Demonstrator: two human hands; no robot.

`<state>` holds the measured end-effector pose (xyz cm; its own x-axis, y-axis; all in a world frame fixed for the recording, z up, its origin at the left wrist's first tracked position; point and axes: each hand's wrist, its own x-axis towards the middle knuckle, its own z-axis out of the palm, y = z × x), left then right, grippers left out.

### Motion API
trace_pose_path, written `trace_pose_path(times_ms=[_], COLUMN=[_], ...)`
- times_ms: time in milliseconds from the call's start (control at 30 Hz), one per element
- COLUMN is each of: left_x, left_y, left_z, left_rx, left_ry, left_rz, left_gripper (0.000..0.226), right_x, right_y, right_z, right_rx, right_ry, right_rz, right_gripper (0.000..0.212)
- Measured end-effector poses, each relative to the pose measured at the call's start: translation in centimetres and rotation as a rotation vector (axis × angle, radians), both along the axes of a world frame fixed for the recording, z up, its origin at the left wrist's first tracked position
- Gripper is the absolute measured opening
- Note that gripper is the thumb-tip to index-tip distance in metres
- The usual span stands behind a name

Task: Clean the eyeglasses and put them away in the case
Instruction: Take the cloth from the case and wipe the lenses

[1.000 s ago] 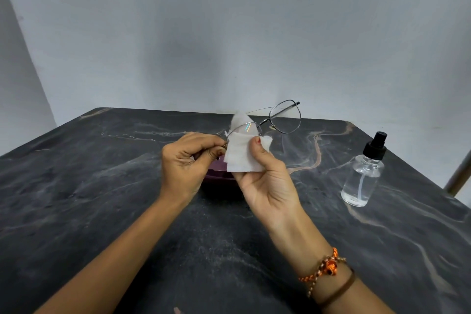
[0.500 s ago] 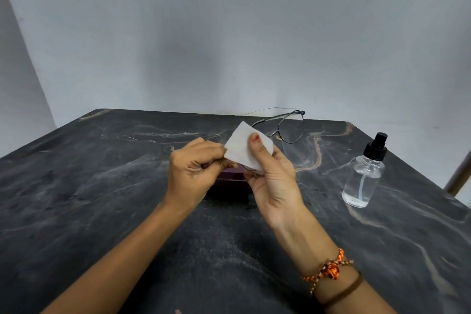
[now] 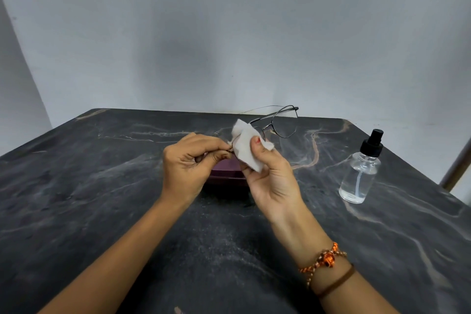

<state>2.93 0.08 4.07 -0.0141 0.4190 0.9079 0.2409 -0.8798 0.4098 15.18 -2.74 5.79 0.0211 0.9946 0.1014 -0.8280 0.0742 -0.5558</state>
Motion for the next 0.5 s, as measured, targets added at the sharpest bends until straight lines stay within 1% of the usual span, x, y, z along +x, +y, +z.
trace_pose_path(times_ms=[67,133,167,233,267,367,400,500], left_x=[0.17,0.18,0.12,-0.03,-0.10,-0.13,-0.12,-0.01], left_y=[-0.09,-0.10,-0.12,-0.22,-0.29,-0.50,-0.49,-0.40], left_z=[-0.10,-0.10,-0.04,-0.02,-0.02,0.11,0.12,0.05], left_rx=[0.003,0.002,-0.004,-0.016,-0.018,-0.017,-0.011,0.000], left_ry=[0.013,0.016,0.019,0.021,0.023,0.028,0.039,0.073], left_rz=[0.009,0.025,0.030,0.031,0.028,0.033,0.045,0.097], left_gripper=[0.020,0.019,0.019,0.019,0.018,0.020,0.021,0.021], right_x=[0.10,0.05,-0.09,-0.31,-0.35,-0.44,-0.35,0.10], right_y=[0.03,-0.09,-0.11,-0.13,-0.15,-0.28,-0.31,-0.27], right_z=[-0.08,-0.10,-0.13,-0.23,-0.25,-0.19,-0.18,0.06], right_rx=[0.030,0.064,0.078,0.096,0.101,0.102,0.095,0.100], right_ry=[0.039,0.051,0.044,-0.010,-0.056,-0.185,-0.206,-0.274], right_rz=[0.017,0.062,0.082,0.094,0.081,0.025,0.006,-0.051], right_gripper=[0.054,0.043,0.038,0.036,0.038,0.061,0.064,0.061])
